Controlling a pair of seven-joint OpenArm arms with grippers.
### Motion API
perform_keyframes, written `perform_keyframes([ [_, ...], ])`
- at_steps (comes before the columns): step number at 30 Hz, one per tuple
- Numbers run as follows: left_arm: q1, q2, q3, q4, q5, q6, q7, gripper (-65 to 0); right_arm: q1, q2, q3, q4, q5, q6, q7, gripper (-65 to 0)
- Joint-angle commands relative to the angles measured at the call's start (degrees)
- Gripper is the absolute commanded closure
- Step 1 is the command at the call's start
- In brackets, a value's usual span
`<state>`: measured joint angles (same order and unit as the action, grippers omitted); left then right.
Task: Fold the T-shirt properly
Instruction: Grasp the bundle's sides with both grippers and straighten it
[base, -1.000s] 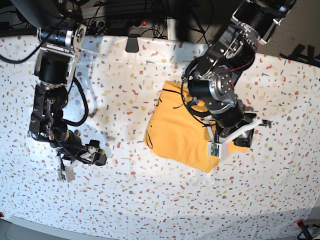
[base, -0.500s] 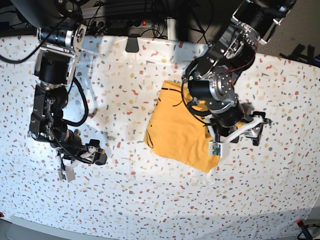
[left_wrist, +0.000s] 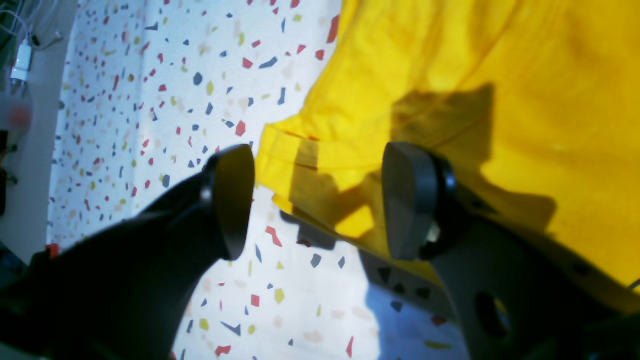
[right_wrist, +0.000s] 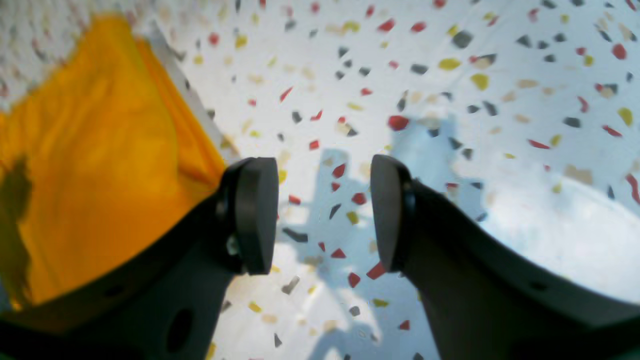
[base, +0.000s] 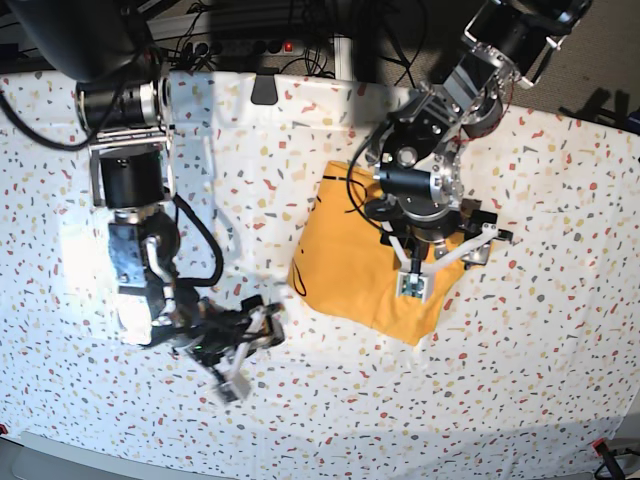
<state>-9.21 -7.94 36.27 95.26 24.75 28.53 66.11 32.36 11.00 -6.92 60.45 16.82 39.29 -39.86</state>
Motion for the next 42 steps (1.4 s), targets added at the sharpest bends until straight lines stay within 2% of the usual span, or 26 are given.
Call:
perform_keyframes([
  [1, -1.09, 0.15, -0.24, 1.09, 1.05, 0.37, -1.46, -39.1, 1.57, 0.24, -1.42, 1.03, -0.81, 0.71, 1.11, -29.9],
  [7, -0.42, 0.17, -0.28, 0.20, 0.20, 0.39, -3.30, -39.1, -0.20, 0.24, -8.37, 0.98, -2.14, 0.71, 2.08, -29.9],
  [13, -0.09, 0.13, -0.28, -7.19, -1.49, 0.22, -6.99, -39.1, -2.69, 0.24, -9.73, 0.98, -3.10, 0.71, -0.07, -29.9],
  [16, -0.44, 0.15, -0.28, -12.15, -1.46, -2.14, -11.21, -39.1, -4.39, 0.26, -9.73, 0.98, -1.27, 0.71, -3.56, -29.9],
  [20, -0.48, 0.13, -0.26, -16.61, -1.49, -3.34, -15.52, -39.1, -6.97, 0.42, -9.73, 1.01, 4.13, 0.71, -6.62, -29.9],
  [24, -0.70, 0.15, -0.26, -16.94, -1.09, -3.54, -16.39, -39.1, -9.07, 0.39, -9.73, 1.22, 8.15, 0.71, -7.65, -29.9],
  [29, -2.82, 0.15, -0.26, -16.90, -0.83, -6.29, -16.76, -39.1, -11.72, 0.42, -9.70, 4.66, 9.42, 0.71, -10.38, -29.9],
  [42, -6.16, 0.24, -0.20, -16.90, -3.91, -6.32, -16.48, -39.1, -21.73, 0.42, -9.55, 21.75, 13.64, 0.71, -12.94, -29.9],
])
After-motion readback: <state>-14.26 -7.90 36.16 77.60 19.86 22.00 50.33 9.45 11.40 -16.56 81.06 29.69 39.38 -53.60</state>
